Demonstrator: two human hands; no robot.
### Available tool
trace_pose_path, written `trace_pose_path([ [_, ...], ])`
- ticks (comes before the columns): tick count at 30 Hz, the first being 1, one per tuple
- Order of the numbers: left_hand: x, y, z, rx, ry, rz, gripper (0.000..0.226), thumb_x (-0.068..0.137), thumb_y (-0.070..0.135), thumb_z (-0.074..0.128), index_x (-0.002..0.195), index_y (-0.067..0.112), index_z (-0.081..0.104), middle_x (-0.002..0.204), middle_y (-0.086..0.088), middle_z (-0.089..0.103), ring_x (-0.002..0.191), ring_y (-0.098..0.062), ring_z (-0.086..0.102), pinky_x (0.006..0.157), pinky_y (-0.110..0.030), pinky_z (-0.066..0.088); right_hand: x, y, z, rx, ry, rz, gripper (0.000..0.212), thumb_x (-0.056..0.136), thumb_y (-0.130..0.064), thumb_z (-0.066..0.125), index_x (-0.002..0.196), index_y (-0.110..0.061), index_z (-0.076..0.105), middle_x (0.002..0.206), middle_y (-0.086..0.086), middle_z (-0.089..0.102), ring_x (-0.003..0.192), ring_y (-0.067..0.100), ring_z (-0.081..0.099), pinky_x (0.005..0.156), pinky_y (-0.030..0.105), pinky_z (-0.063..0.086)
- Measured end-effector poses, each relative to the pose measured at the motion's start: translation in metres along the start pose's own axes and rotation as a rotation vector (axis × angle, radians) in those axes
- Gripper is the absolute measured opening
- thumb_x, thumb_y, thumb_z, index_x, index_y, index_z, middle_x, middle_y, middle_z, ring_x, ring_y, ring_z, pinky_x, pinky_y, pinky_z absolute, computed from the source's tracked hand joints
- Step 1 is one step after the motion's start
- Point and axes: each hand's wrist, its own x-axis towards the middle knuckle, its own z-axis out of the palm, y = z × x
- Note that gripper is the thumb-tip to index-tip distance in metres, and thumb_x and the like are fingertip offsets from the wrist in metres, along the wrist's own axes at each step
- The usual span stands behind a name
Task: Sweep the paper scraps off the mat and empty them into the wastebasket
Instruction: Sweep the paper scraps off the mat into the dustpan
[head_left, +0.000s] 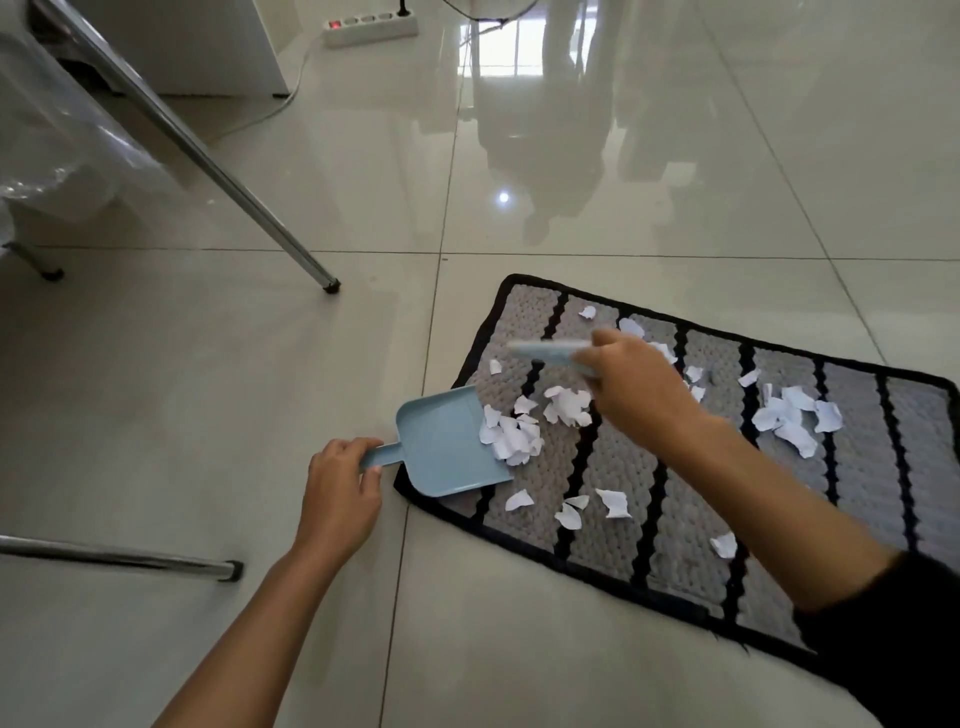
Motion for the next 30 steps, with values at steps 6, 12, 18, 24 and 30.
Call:
trace_pose_path([
  [6,0.01,0.008,0.008,0.018,0.018,0.018,0.03,0.086,0.004,0.047,0.114,0.008,0.055,0.11,-0.018,0.058,0.106,-0.032,0.048,0.09,-0.04,0.041,0.037,0.04,0.016,-0.082,0.054,0.254,0.019,0.088,0.008,0.044,0.1,0.01,0.059,0.1,0.021,0.054,0.084,0.033,0.051,0.064,0.037,0.048],
  [12,0.018,0.015,0.012,0.01,-0.008,0.016,0.031,0.085,0.003,0.047,0.114,0.008,0.056,0.11,-0.019,0.059,0.106,-0.034,0.049,0.089,-0.042,0.041,0.0,0.007,0.021,0.051,-0.035,0.163,0.015,0.09,-0.004,0.05,0.09,0.004,0.063,0.082,0.007,0.051,0.064,0.017,0.05,0.057,0.024,0.05],
  [18,0.021,0.021,0.011,0.023,-0.043,0.031,0.031,0.086,0.002,0.047,0.115,0.008,0.056,0.109,-0.02,0.057,0.105,-0.035,0.047,0.089,-0.039,0.039,-0.011,0.042,0.01,-0.082,0.065,0.329,0.017,0.09,-0.004,0.051,0.097,0.008,0.062,0.091,0.016,0.057,0.069,0.023,0.047,0.059,0.027,0.042],
  [24,0.014,0.023,0.01,0.029,-0.094,0.049,0.032,0.089,0.005,0.046,0.119,0.009,0.053,0.11,-0.018,0.055,0.108,-0.031,0.044,0.09,-0.036,0.037,-0.035,-0.006,0.038,0.049,-0.027,0.255,0.017,0.088,-0.002,0.049,0.086,0.002,0.066,0.092,0.01,0.054,0.069,0.016,0.049,0.063,0.018,0.046],
  [30,0.009,0.025,0.01,0.032,-0.106,0.05,0.032,0.089,0.006,0.046,0.12,0.01,0.053,0.11,-0.018,0.055,0.108,-0.031,0.044,0.092,-0.04,0.039,-0.035,-0.011,0.024,0.048,0.043,0.213,0.016,0.09,-0.002,0.048,0.088,0.005,0.062,0.077,0.008,0.047,0.061,0.016,0.046,0.051,0.018,0.04],
])
